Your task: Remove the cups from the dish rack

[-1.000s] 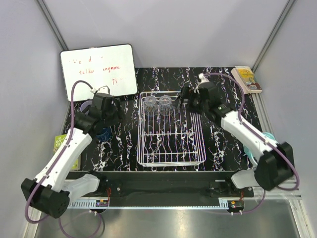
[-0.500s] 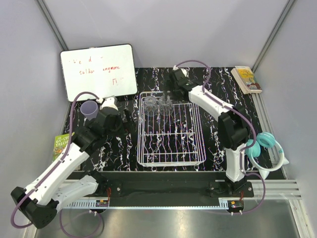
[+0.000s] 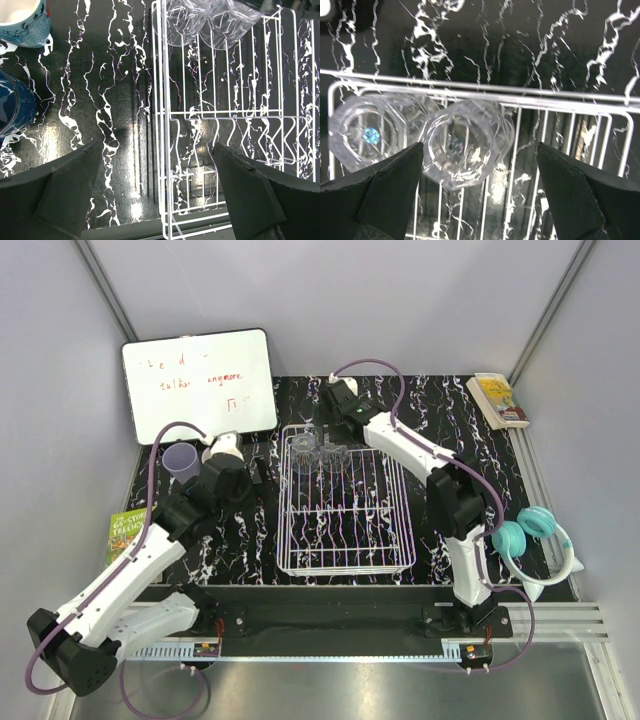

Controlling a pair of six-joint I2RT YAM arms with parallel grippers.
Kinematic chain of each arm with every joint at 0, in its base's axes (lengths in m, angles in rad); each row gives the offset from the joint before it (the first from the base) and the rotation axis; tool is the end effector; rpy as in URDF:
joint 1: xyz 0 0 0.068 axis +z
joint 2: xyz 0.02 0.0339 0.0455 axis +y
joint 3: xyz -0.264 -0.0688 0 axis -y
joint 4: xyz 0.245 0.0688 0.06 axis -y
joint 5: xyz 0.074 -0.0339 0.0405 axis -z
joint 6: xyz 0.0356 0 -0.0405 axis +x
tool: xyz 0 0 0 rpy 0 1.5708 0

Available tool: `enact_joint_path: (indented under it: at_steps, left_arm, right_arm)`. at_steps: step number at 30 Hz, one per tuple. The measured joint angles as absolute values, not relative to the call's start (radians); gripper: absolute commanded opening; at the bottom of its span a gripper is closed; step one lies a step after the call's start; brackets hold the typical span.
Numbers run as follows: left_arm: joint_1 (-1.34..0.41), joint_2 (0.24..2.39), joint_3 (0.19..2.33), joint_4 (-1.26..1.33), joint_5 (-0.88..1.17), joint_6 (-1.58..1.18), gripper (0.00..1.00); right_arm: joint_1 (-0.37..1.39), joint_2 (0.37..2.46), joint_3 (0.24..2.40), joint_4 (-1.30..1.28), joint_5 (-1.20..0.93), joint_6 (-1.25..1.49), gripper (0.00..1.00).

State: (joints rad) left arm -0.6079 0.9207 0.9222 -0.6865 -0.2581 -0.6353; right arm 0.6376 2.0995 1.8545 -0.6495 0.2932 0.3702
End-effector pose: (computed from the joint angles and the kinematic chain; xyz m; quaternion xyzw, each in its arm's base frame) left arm 0.1604 -0.1005 0.3154 -0.0674 0.8952 -0.1530 0.4132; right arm 0.3862 0.2733 0.2559 -0.0764 0.9314 0.0378 0.3539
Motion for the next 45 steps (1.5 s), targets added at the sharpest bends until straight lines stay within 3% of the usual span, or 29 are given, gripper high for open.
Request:
enact_joint_path:
  at_steps: [11,27,38,45]
  left_arm:
    - [-0.609,0.935,0.894,-0.657,-0.248,-0.634,0.99]
    - [-0.61,1.018,0.912,-0.633,-0.246,-0.626,0.99]
    - [-0.617,1.322,1.153,-0.547,-0.233,-0.591,0.99]
    - [-0.617,1.618,1.389,-0.516,-0.244,-0.538,0.99]
  right_arm:
    - [0.639,2.212,1.996,-0.679,0.283,0.338,1.0]
    - [0.639,2.166,1.958,-0.686,0.297,0.355,1.0]
    - [0.639,1.893,1.901,-0.701,0.343,0.363,1.0]
    - [0.639,1.65,1.662,-0.673,0.358,0.402,1.0]
